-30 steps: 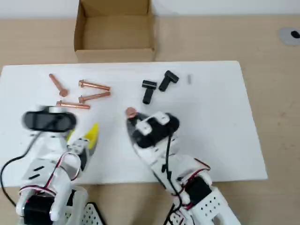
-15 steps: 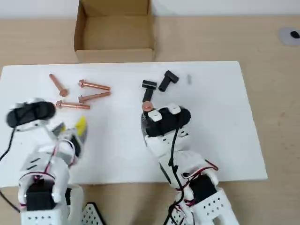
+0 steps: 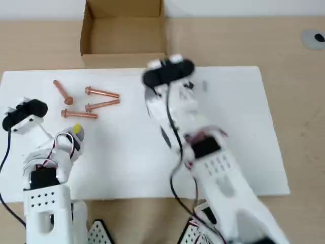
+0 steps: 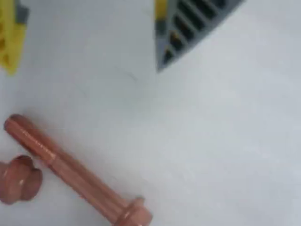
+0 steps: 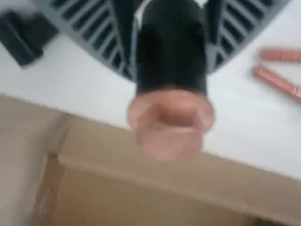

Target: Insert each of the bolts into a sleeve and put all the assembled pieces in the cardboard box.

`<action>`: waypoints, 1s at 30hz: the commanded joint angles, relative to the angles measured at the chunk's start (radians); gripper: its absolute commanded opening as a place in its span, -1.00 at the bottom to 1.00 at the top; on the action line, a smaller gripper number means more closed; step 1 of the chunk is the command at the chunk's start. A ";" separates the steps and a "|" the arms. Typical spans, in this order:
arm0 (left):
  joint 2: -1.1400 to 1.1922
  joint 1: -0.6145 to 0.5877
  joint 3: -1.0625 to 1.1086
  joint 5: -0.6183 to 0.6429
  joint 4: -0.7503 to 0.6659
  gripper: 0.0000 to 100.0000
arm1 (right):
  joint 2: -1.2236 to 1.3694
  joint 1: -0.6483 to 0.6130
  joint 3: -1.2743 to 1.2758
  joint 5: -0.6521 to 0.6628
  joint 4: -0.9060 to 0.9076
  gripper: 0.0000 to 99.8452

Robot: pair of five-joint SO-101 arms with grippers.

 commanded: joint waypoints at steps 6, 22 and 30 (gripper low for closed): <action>0.015 0.000 -0.063 -0.169 -0.012 -0.59 | 0.536 0.015 -0.575 0.069 -0.068 -0.98; 0.015 0.130 -0.084 -0.290 -0.012 -0.59 | 1.296 0.076 -1.524 0.072 -0.015 -0.98; 0.015 0.130 -0.084 -0.292 -0.014 -0.59 | 1.615 0.136 -1.962 -0.063 0.101 -0.98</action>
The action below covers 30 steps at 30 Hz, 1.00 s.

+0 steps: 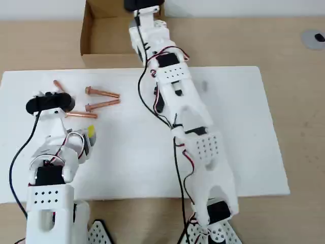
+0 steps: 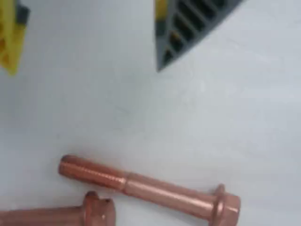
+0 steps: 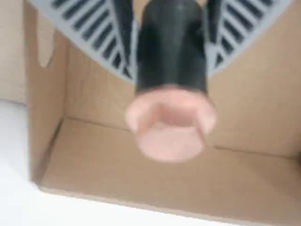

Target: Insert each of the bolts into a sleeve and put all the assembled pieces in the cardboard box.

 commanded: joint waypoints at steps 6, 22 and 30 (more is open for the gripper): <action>0.002 0.012 -0.055 -0.008 -0.012 -0.59 | 0.225 0.031 -0.426 -0.117 0.086 -0.98; 0.002 0.011 -0.055 -0.009 -0.011 -0.59 | 0.340 0.053 -0.496 -0.115 0.126 -0.88; 0.002 0.011 -0.055 -0.009 -0.011 -0.59 | 0.337 0.062 -0.503 -0.115 0.152 -0.77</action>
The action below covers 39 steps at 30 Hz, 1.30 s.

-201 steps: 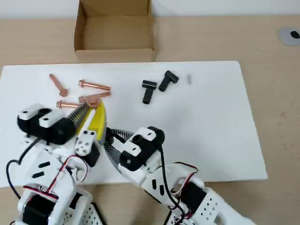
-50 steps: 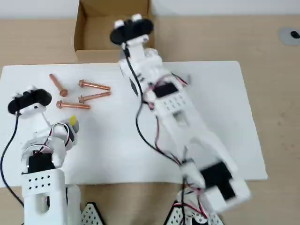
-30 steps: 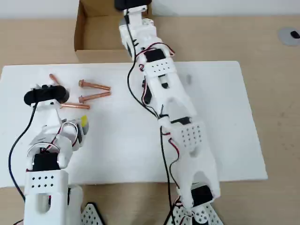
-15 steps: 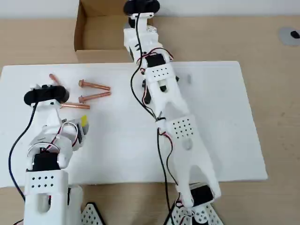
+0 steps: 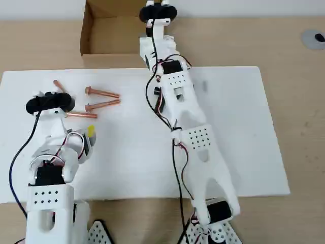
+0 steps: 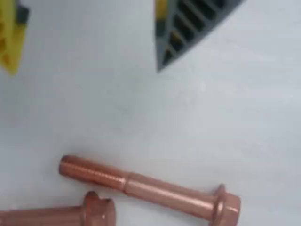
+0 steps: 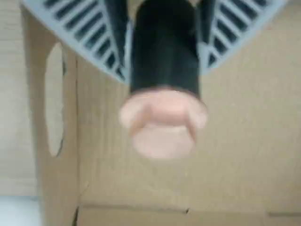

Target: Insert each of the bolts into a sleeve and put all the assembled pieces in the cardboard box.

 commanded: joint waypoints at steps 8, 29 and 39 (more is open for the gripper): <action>0.001 0.011 -0.123 -0.009 0.097 -0.59 | -0.035 0.019 -0.091 -0.003 0.052 -0.77; 0.107 0.005 -0.305 -0.003 0.292 -0.59 | -0.429 -0.010 -0.392 -0.011 1.138 -0.77; 0.615 -0.038 -0.497 0.180 0.216 -0.59 | -0.713 -0.079 -0.042 -0.160 1.260 -0.77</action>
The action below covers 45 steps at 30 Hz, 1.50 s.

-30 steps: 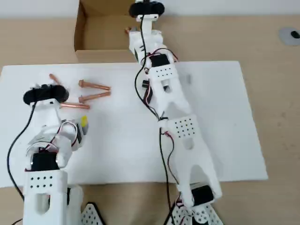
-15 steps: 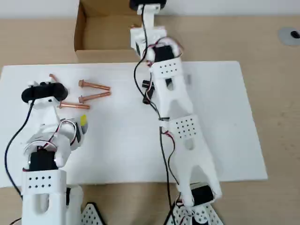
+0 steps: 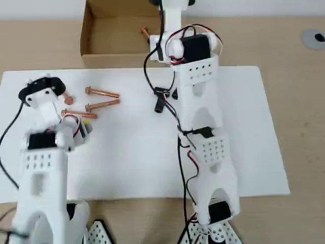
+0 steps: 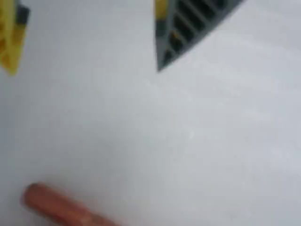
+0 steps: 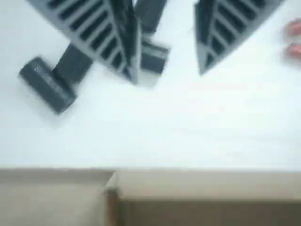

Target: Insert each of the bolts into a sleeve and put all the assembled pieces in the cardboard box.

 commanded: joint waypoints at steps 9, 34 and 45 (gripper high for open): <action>0.203 -0.060 -0.158 -0.103 0.002 -0.59 | -0.377 -0.065 0.796 -0.252 0.014 -0.77; 0.203 -0.057 -0.150 -0.107 0.002 -0.59 | -0.084 -0.021 0.788 -0.141 -0.206 -0.77; 0.203 -0.055 -0.149 -0.107 0.003 -0.59 | 0.016 -0.018 0.650 -0.130 -0.195 -0.77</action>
